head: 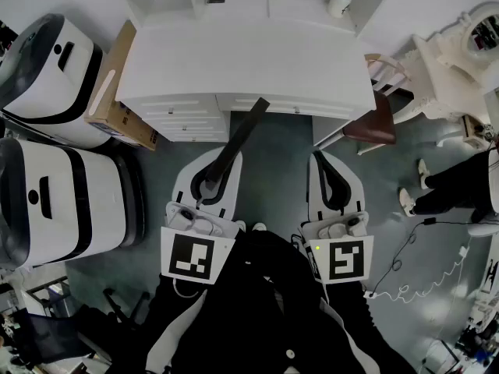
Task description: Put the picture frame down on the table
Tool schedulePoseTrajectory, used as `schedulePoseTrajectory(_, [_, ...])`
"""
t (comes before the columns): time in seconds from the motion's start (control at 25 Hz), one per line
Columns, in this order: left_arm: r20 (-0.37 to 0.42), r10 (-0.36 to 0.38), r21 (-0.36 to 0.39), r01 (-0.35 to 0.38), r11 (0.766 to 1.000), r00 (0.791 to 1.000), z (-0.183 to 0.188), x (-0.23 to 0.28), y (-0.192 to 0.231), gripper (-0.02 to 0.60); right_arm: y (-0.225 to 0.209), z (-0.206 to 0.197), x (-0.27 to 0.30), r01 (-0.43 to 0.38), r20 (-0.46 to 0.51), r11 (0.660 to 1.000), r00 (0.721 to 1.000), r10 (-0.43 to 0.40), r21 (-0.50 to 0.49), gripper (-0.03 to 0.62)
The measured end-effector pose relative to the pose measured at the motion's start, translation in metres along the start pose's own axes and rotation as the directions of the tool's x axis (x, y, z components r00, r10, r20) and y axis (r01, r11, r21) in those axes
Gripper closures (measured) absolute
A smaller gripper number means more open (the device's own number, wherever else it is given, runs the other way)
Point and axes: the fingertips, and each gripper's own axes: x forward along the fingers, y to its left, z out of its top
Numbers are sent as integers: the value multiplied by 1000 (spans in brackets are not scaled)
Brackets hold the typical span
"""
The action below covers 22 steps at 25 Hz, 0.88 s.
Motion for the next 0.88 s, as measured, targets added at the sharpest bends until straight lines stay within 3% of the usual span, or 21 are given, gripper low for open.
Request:
schedulePoseTrajectory(0.56, [4,-12,-21,12,1000,1000,-3,-2,10,569,9,3,2,20,-9,999,1000,-21,-32,591])
schedulePoseTrajectory(0.88, [30,-52,-44,54,998,998,-2,-7,9,569,13,7,-8,85,-7,996,996,-85,-41,591])
